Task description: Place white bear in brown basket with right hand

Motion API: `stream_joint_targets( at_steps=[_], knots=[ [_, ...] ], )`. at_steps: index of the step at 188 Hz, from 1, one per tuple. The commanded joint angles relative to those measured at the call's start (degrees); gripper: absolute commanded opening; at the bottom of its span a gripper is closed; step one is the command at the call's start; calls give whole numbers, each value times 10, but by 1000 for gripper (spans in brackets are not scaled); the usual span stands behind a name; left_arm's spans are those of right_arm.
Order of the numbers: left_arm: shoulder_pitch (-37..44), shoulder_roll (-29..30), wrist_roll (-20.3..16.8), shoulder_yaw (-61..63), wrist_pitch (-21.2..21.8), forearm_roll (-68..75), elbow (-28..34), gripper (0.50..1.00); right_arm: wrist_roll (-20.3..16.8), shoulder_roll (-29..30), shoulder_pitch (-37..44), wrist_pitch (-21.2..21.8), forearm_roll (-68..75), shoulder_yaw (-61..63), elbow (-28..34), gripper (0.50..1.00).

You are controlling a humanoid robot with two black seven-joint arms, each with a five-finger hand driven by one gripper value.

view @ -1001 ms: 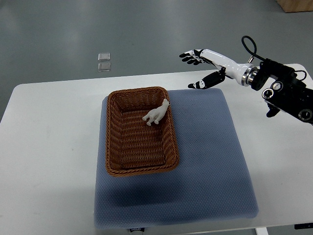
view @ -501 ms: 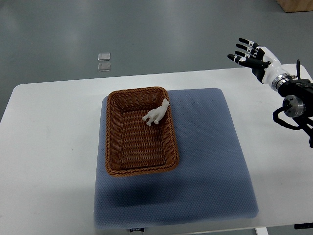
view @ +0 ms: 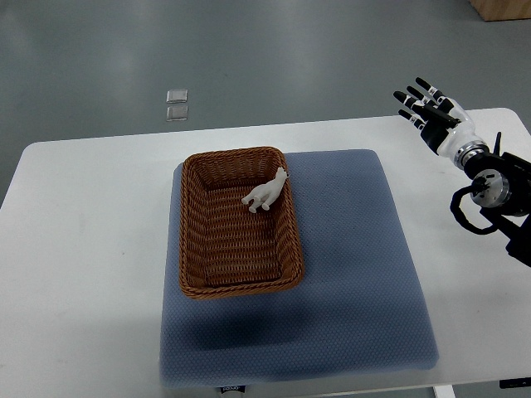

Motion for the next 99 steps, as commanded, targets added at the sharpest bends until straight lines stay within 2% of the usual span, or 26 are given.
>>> stream_joint_targets(
  at_steps=[1,50,99],
  knots=[
    [0,0,0,0,0,0,0,1000,0,2,-1,11,1,0,0,926],
    [0,0,0,0,0,0,0,1000,1,4,-17,66,-3,-1,0,928],
    [0,0,0,-1,0,0,0,1000,1,3,-15,68,-9,-1,-1,928]
  ],
)
